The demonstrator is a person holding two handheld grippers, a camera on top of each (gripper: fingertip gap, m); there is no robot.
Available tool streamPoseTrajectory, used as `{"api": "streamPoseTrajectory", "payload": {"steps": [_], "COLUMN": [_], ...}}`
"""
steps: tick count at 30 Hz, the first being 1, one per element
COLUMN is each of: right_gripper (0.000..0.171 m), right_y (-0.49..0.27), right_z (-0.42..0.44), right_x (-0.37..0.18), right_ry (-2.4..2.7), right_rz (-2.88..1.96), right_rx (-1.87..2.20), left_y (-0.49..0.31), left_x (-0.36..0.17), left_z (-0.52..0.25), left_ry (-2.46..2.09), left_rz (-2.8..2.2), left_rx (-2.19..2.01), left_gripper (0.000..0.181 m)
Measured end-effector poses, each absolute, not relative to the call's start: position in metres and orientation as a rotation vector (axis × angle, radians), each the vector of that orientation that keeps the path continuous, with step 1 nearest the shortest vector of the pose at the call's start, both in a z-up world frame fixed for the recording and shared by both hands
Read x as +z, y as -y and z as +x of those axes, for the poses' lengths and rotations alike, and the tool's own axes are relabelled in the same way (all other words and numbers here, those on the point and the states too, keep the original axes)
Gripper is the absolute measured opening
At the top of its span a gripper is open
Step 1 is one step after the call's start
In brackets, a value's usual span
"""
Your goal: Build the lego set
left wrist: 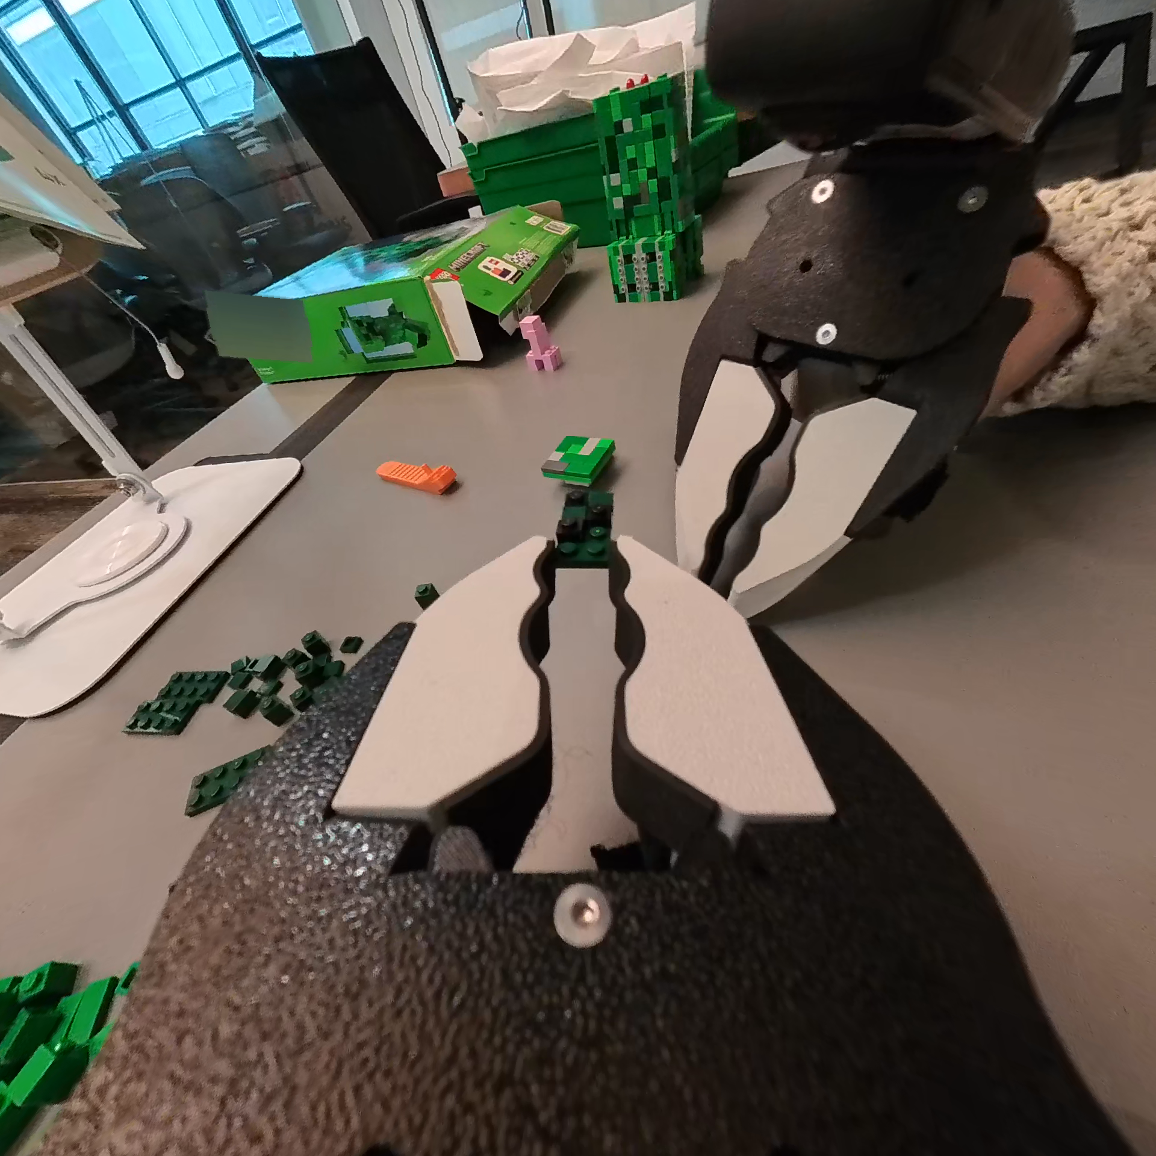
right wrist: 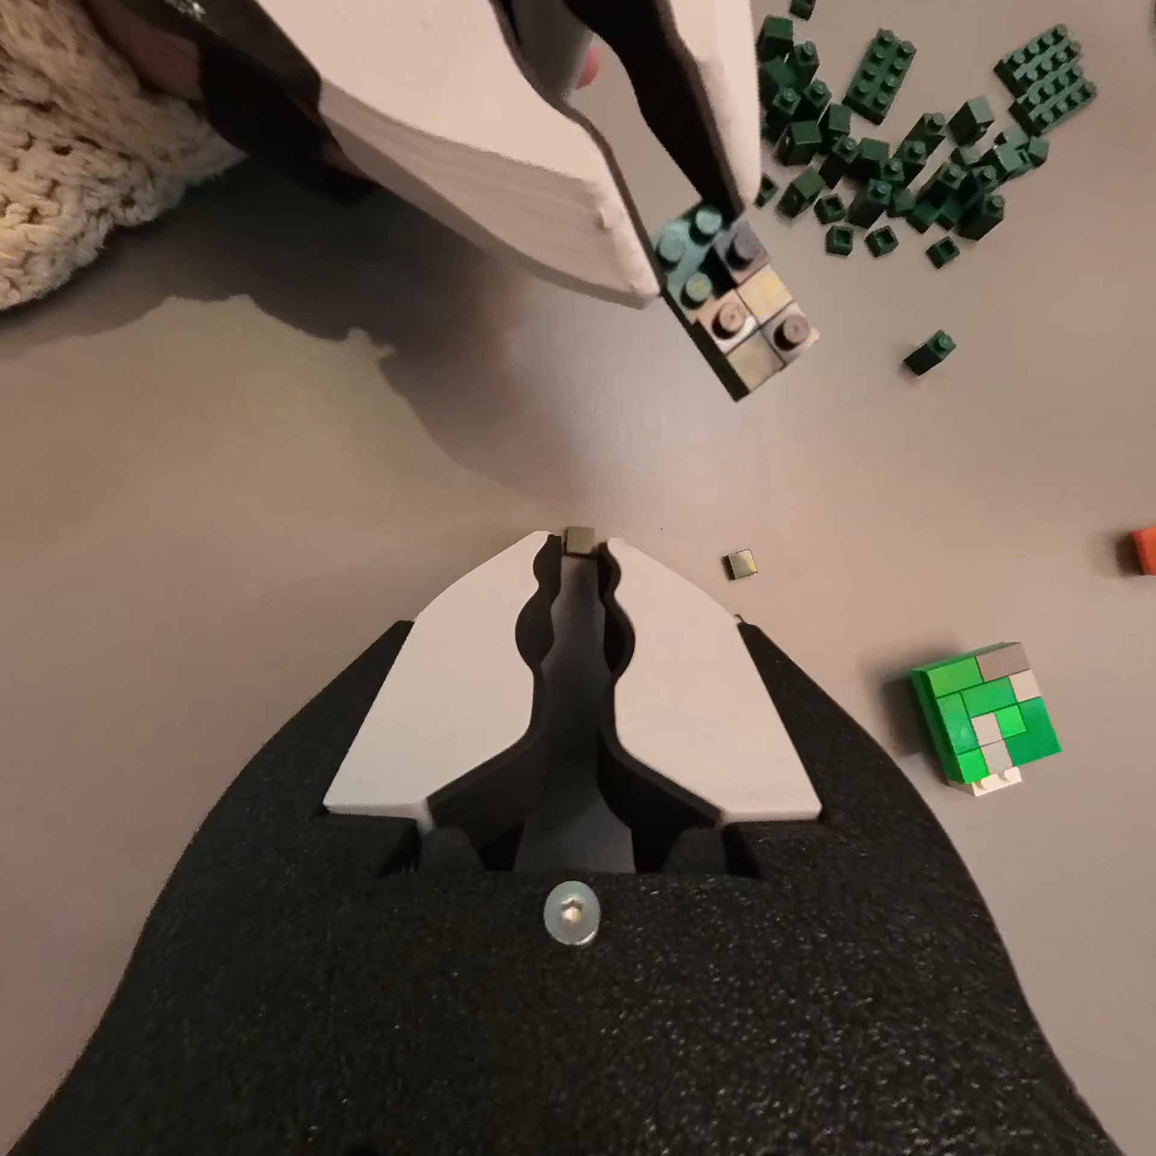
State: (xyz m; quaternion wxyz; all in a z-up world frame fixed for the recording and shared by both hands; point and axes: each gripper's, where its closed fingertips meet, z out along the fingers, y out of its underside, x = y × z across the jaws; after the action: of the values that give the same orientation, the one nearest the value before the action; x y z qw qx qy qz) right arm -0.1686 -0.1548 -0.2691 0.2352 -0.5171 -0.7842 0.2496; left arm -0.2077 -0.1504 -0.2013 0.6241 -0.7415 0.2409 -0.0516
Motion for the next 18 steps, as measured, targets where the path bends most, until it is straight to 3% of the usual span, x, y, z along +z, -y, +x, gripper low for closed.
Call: {"api": "streamPoseTrajectory", "payload": {"steps": [10, 18], "right_gripper": [0.007, 0.007], "right_y": [0.157, 0.161], "right_z": [-0.165, -0.162], "right_x": [-0.264, -0.182], "right_ry": [2.162, 2.129], "right_rz": [-1.442, -1.167], "right_rx": [0.796, 1.011], "left_y": [0.15, 0.153], "left_x": [-0.203, -0.198], "left_z": [-0.206, -0.195], "left_ry": [-0.57, -0.597], "left_rz": [-1.708, -1.668], "left_rx": [-0.116, -0.188], "left_gripper": [0.016, 0.015]}}
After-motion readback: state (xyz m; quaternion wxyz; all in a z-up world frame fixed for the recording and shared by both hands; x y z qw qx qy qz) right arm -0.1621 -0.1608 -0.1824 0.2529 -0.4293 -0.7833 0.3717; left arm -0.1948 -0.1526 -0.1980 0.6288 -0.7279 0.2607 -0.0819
